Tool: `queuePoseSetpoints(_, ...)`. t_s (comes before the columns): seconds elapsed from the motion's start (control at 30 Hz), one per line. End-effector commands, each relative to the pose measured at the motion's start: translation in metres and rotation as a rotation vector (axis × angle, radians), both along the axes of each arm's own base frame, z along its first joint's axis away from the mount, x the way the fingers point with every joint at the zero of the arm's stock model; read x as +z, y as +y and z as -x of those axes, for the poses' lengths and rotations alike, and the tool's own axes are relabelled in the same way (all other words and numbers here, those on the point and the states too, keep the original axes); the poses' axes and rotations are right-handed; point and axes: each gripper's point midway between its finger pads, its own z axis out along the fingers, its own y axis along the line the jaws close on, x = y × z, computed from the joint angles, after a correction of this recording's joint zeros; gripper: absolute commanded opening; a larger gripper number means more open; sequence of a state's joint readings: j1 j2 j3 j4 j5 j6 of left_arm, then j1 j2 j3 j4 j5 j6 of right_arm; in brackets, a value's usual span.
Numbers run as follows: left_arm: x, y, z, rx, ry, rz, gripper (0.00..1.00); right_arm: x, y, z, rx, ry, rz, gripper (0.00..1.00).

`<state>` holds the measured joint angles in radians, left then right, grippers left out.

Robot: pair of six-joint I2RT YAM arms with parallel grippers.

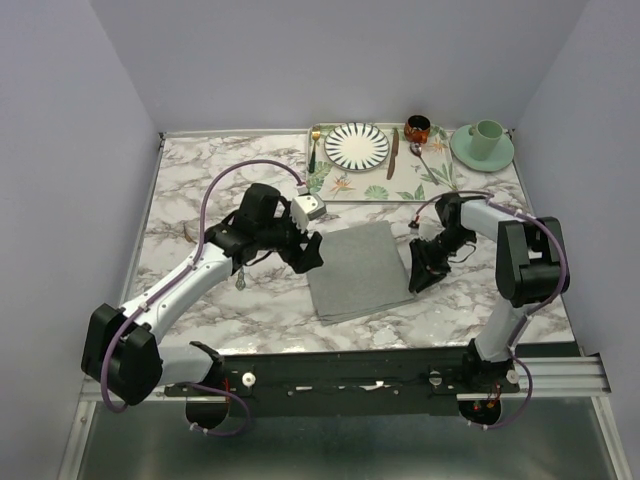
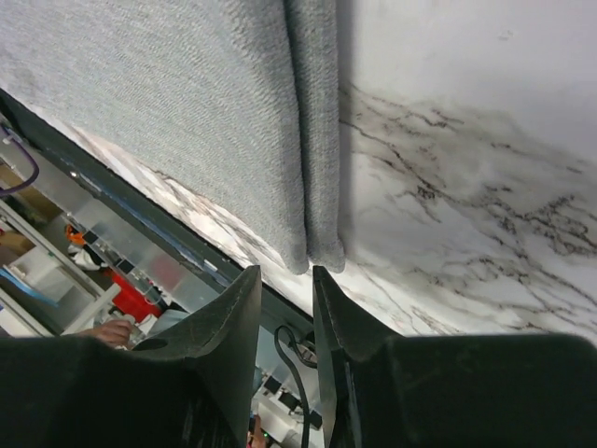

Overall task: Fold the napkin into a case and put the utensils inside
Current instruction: Smooth out the square-folded napkin at the center of the board.

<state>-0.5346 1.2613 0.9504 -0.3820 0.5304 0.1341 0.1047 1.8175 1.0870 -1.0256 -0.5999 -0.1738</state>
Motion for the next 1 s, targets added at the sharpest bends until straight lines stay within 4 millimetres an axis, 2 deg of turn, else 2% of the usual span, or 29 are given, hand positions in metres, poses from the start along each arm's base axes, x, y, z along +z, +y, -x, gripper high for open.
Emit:
queuePoseSetpoints(0.0, 0.004, 0.003, -0.001, 0.010, -0.045, 0.002, 0.84, -0.011, 0.004, 0.002, -0.016, 0.037, -0.015, 0.36)
queuePoseSetpoints(0.27, 0.003, 0.003, -0.004, 0.019, -0.050, -0.001, 0.84, -0.018, 0.005, 0.006, -0.015, 0.085, -0.022, 0.33)
queuePoseSetpoints(0.47, 0.000, 0.004, -0.005, 0.020, -0.052, -0.013, 0.84, -0.009, 0.009, 0.005, -0.002, 0.077, -0.049, 0.16)
queuePoseSetpoints(0.53, -0.001, 0.004, -0.006, 0.020, -0.055, -0.017, 0.84, 0.002, 0.011, 0.001, 0.000, 0.056, -0.062, 0.03)
queuePoseSetpoints(0.57, 0.000, 0.004, -0.006, 0.017, -0.055, -0.019, 0.84, 0.006, 0.011, -0.001, 0.004, 0.044, -0.065, 0.01)
queuePoseSetpoints(0.73, 0.000, 0.004, -0.007, 0.014, -0.056, -0.025, 0.84, 0.018, 0.004, -0.007, 0.032, 0.009, -0.021, 0.01)
queuePoseSetpoints(0.87, 0.000, 0.003, -0.008, 0.007, -0.054, -0.028, 0.84, 0.008, -0.008, -0.005, 0.065, 0.029, 0.036, 0.01)
queuePoseSetpoints(0.97, -0.001, 0.003, -0.009, 0.007, -0.054, -0.031, 0.84, 0.002, -0.008, -0.002, 0.070, 0.058, 0.035, 0.01)
